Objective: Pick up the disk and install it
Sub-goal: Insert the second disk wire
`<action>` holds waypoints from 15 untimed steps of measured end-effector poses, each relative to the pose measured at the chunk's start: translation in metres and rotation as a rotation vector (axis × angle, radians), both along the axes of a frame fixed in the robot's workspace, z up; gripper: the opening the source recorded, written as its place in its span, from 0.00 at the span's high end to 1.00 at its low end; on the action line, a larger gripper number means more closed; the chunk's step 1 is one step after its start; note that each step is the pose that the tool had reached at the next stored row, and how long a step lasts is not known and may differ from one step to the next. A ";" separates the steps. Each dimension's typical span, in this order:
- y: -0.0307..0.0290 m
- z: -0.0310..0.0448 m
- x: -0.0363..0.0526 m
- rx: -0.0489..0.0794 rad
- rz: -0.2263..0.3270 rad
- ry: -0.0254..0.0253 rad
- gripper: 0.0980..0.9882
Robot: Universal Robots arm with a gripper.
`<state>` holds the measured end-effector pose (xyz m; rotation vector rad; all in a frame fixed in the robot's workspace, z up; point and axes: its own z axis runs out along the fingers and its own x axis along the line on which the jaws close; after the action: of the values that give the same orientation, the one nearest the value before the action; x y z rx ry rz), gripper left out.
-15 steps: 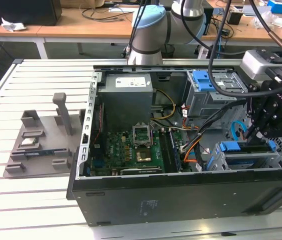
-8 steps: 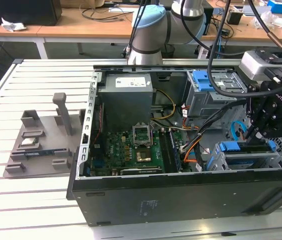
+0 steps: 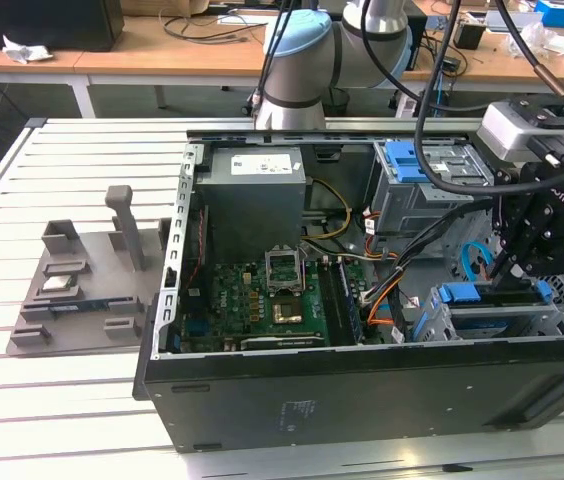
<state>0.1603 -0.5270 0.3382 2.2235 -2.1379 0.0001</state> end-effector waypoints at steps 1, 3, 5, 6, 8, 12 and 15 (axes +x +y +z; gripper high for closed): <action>0.0000 0.0011 0.0000 0.001 0.000 0.0000 0.93; -0.0001 0.0029 0.0000 0.001 0.000 0.0000 0.93; 0.0000 0.0044 0.0000 0.000 0.000 0.0000 0.93; -0.0001 0.0054 0.0000 0.001 0.000 0.0001 0.93; -0.0001 0.0086 0.0000 -0.001 0.000 0.0000 0.93; -0.0001 0.0092 0.0000 -0.001 0.000 0.0000 0.93; -0.0001 0.0069 0.0000 -0.001 0.000 0.0001 0.93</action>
<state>0.1603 -0.5271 0.3452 2.2231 -2.1376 0.0006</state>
